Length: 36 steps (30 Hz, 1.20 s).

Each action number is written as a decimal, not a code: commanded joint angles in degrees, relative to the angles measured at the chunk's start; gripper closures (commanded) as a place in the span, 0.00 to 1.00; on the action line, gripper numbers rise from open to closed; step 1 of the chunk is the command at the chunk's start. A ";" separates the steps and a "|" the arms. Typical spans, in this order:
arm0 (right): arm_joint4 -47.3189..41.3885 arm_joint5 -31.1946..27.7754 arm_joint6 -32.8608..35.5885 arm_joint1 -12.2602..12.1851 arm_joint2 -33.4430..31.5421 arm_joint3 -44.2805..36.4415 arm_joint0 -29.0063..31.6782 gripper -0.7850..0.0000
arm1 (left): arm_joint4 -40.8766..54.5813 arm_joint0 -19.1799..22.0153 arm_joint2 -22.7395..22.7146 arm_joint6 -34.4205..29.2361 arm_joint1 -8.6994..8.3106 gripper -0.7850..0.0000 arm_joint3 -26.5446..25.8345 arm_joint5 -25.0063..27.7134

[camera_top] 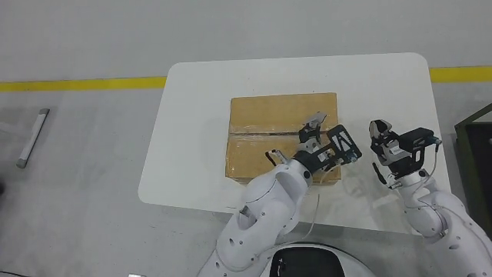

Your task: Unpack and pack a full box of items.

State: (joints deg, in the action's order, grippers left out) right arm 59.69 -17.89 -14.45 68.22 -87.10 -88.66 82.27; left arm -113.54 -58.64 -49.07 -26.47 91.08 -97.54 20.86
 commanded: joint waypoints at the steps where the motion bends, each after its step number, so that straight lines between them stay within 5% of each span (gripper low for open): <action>1: -0.10 0.01 -0.32 0.02 -0.17 -0.24 0.25 1.00 | 0.29 1.41 1.02 -1.44 0.50 0.00 2.02 -1.40; 10: -0.23 -0.31 -1.02 0.12 -0.35 -0.26 0.96 1.00 | 1.42 3.47 0.91 -7.03 1.61 0.00 4.43 -5.76; 21: -0.08 -0.85 -0.80 0.14 -0.89 0.25 0.79 1.00 | 1.66 2.43 0.06 -12.55 1.78 0.00 -0.83 -3.77; 29: -0.13 -1.07 -0.47 0.22 -0.77 0.78 0.14 1.00 | 0.79 2.65 -0.11 -14.63 2.08 0.00 -0.11 -4.36; 36: -0.16 -1.16 -0.26 0.29 -0.70 1.25 -0.31 1.00 | 0.66 2.92 -0.02 -15.66 2.33 0.11 1.10 -3.47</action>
State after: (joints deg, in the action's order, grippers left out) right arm 59.57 -19.04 -14.76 68.50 -87.83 -87.48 82.03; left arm -112.62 -55.83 -49.13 -41.94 93.38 -96.77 17.32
